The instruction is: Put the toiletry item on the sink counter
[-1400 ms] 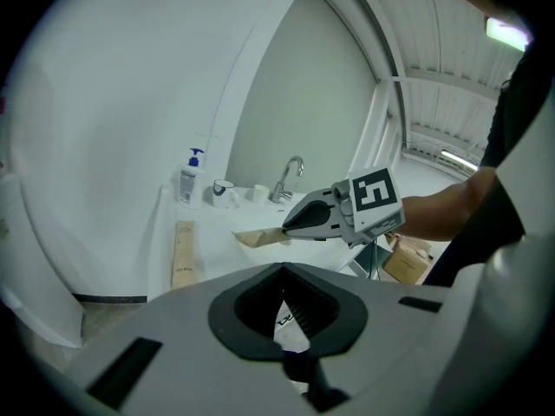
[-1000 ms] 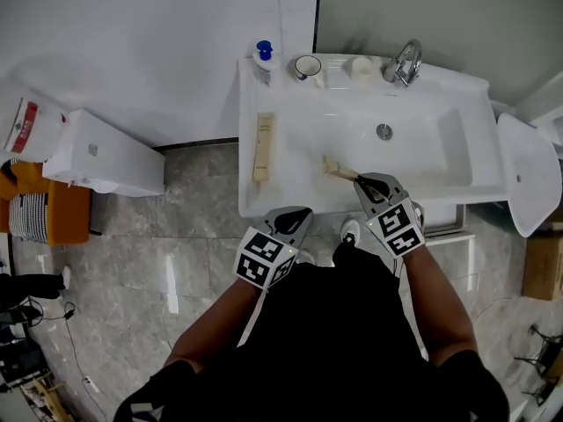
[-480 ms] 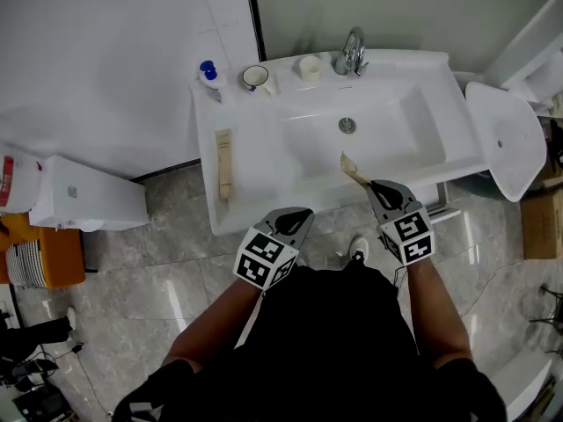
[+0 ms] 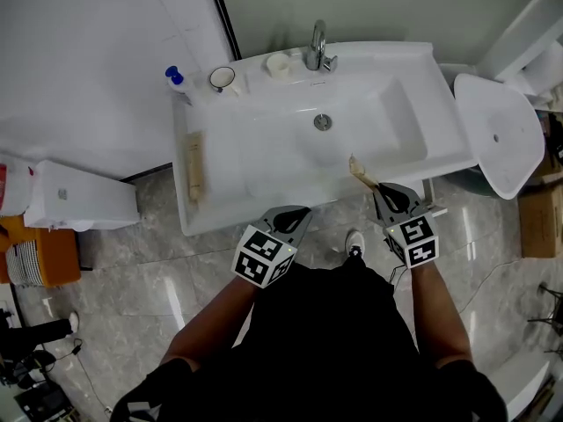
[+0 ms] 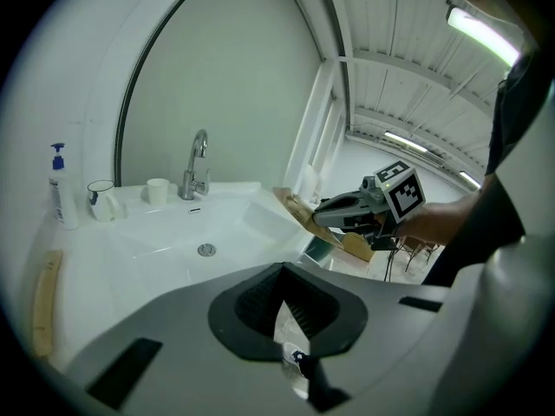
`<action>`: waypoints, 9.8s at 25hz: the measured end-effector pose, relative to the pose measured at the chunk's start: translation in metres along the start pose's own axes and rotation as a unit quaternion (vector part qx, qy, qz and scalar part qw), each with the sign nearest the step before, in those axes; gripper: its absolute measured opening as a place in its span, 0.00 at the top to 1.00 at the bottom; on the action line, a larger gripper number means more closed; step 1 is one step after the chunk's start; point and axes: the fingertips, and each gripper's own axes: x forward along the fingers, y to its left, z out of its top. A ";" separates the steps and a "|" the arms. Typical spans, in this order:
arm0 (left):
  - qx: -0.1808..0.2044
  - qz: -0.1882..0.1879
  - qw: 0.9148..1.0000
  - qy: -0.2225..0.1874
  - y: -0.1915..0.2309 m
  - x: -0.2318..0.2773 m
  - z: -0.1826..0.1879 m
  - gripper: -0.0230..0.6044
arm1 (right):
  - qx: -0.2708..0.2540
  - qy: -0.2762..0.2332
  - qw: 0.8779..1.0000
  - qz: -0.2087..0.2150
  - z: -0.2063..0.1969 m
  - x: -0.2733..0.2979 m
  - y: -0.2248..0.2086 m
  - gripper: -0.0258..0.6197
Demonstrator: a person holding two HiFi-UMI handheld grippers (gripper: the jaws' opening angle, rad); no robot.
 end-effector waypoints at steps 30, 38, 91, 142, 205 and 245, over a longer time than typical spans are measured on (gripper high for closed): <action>-0.085 0.081 0.993 0.017 -0.100 0.162 0.006 0.96 | -0.318 0.186 0.922 0.121 -0.252 -0.012 -0.141 0.95; -0.104 0.096 0.989 0.037 -0.102 0.168 -0.005 0.96 | -0.381 0.253 0.875 0.157 -0.340 0.038 -0.153 0.95; -0.064 0.097 0.993 -0.003 -0.060 0.095 0.037 0.96 | -0.047 0.028 0.976 0.209 -0.108 -0.004 -0.037 0.91; -0.053 0.191 0.970 -0.142 0.060 -0.183 0.032 0.96 | -0.005 -0.115 0.965 0.237 0.142 0.024 0.192 0.96; -0.305 0.400 0.853 -0.137 0.186 -0.261 -0.116 0.96 | -0.816 -0.047 0.476 0.324 0.112 0.373 0.355 0.78; -0.147 0.255 0.948 -0.120 0.127 -0.232 -0.065 0.96 | -0.426 -0.025 0.877 0.220 0.163 0.181 0.266 0.91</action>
